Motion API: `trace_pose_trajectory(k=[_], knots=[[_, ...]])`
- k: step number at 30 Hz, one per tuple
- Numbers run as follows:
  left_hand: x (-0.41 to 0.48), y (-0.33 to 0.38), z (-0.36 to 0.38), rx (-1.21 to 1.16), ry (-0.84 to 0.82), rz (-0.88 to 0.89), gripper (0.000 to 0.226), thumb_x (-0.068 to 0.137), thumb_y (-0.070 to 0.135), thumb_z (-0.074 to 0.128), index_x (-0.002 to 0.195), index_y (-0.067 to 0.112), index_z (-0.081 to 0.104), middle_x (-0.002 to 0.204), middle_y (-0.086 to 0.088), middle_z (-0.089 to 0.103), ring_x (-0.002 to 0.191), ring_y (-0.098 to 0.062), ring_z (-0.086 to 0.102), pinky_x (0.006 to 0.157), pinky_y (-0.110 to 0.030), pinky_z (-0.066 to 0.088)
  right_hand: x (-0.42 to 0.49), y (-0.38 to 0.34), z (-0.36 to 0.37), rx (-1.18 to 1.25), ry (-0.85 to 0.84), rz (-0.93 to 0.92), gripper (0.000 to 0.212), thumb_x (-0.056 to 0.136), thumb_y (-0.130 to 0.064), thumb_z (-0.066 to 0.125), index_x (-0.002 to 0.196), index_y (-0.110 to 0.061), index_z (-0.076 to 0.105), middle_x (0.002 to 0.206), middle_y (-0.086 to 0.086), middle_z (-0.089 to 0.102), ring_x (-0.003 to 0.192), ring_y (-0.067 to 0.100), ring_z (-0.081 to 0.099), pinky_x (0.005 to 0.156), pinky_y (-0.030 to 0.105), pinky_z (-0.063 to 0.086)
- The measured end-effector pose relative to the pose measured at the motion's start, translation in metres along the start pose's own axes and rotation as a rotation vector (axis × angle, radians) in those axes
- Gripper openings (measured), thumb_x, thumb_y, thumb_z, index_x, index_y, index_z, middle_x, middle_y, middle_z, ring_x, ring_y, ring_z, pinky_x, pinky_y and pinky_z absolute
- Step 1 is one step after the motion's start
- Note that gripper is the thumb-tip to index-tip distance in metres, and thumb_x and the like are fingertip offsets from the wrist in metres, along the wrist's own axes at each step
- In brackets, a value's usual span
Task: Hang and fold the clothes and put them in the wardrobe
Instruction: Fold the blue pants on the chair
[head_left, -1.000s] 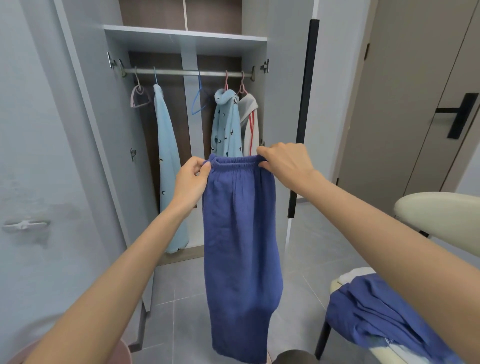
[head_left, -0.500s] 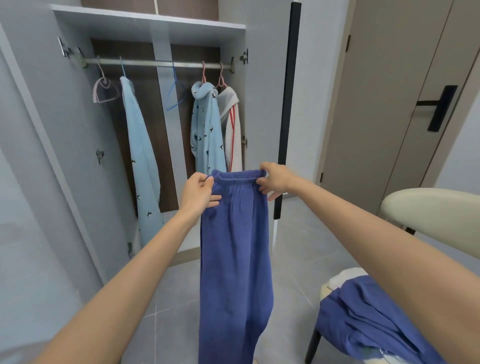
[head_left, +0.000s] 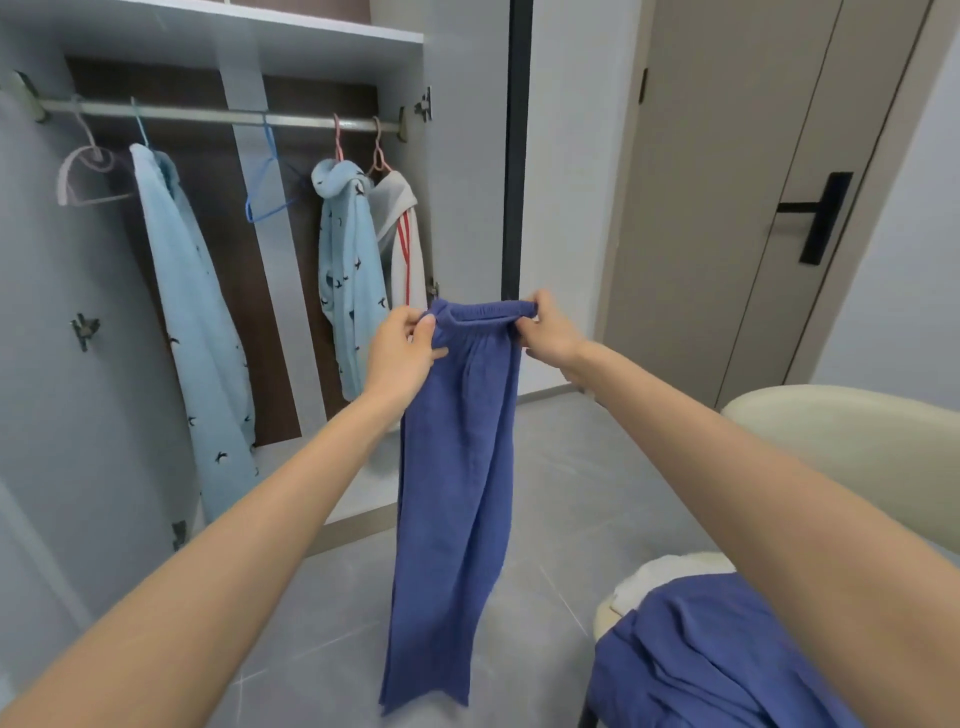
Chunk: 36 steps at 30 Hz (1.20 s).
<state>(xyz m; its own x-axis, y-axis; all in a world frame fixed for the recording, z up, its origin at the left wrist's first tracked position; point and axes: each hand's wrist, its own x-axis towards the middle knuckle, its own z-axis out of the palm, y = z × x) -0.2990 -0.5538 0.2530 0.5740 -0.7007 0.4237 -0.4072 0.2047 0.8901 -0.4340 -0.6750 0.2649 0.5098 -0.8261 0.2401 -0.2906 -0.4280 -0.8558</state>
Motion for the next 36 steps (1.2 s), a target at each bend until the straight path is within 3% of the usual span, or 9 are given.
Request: trace_pose_trajectory(k=[2,5,10,13,19,27,31,36], knots=[[-0.002,0.015,0.016,-0.05,-0.048,0.028,0.009,0.101,0.016,0.043,0.1,0.01,0.049,0.104,-0.008,0.057,0.098,-0.019,0.061,0.072,-0.017,0.055,-0.004,0.0,-0.025,-0.007,0.049,-0.02,0.007,0.099,-0.008,0.031,0.095,-0.014,0.033,0.086,0.003,0.047,0.075,0.015,0.044,0.064,0.023,0.04],[-0.013,0.044,0.042,-0.124,-0.112,0.067,0.009,0.1,0.014,0.043,0.1,0.009,0.05,0.102,-0.006,0.057,0.098,-0.019,0.061,0.076,-0.021,0.055,-0.022,-0.002,-0.067,-0.016,0.149,-0.053,0.023,0.098,-0.006,0.03,0.082,-0.021,0.031,0.082,0.0,0.046,0.071,0.012,0.044,0.062,0.02,0.039],[-0.048,0.108,0.097,-0.239,-0.227,0.116,0.01,0.1,0.015,0.044,0.102,0.009,0.051,0.098,-0.001,0.058,0.092,-0.018,0.064,0.075,-0.02,0.056,-0.081,-0.009,-0.149,0.032,0.332,-0.095,0.026,0.095,-0.001,0.033,0.08,-0.021,0.03,0.078,-0.001,0.044,0.062,0.004,0.043,0.052,0.012,0.038],[-0.08,0.154,0.129,-0.29,-0.312,0.124,0.011,0.1,0.018,0.044,0.105,0.012,0.052,0.106,-0.003,0.06,0.09,-0.02,0.068,0.074,-0.019,0.056,-0.128,-0.01,-0.205,0.012,0.43,-0.112,0.021,0.095,-0.002,0.036,0.085,-0.021,0.034,0.081,-0.001,0.047,0.067,0.006,0.046,0.058,0.014,0.041],[-0.17,0.236,0.191,-0.406,-0.515,0.16,0.011,0.098,0.018,0.048,0.101,0.011,0.056,0.101,-0.006,0.063,0.082,-0.02,0.07,0.068,-0.019,0.057,-0.242,-0.002,-0.301,0.004,0.632,-0.064,0.014,0.097,-0.006,0.039,0.093,-0.019,0.037,0.103,0.009,0.054,0.09,0.017,0.055,0.064,0.015,0.044],[-0.29,0.245,0.264,-0.468,-0.736,-0.036,0.016,0.098,0.018,0.051,0.109,0.008,0.056,0.099,-0.001,0.062,0.08,-0.019,0.07,0.072,-0.024,0.058,-0.382,0.053,-0.355,-0.141,0.759,0.17,0.012,0.097,-0.011,0.033,0.103,-0.02,0.036,0.105,0.01,0.055,0.112,0.034,0.055,0.078,0.03,0.043],[-0.321,0.218,0.287,-0.448,-0.752,-0.155,0.015,0.097,0.019,0.051,0.106,0.009,0.058,0.097,-0.002,0.064,0.077,-0.017,0.071,0.071,-0.025,0.058,-0.412,0.08,-0.355,-0.38,0.725,0.252,0.009,0.097,-0.008,0.034,0.102,-0.015,0.038,0.094,0.008,0.053,0.086,0.027,0.052,0.071,0.033,0.041],[-0.337,0.167,0.298,-0.459,-0.745,-0.452,0.013,0.098,0.018,0.049,0.105,0.008,0.054,0.092,-0.002,0.061,0.075,-0.019,0.067,0.066,-0.024,0.056,-0.408,0.119,-0.336,-0.775,0.563,0.349,0.009,0.097,-0.01,0.033,0.102,-0.014,0.039,0.089,0.008,0.053,0.08,0.03,0.05,0.065,0.036,0.037]])
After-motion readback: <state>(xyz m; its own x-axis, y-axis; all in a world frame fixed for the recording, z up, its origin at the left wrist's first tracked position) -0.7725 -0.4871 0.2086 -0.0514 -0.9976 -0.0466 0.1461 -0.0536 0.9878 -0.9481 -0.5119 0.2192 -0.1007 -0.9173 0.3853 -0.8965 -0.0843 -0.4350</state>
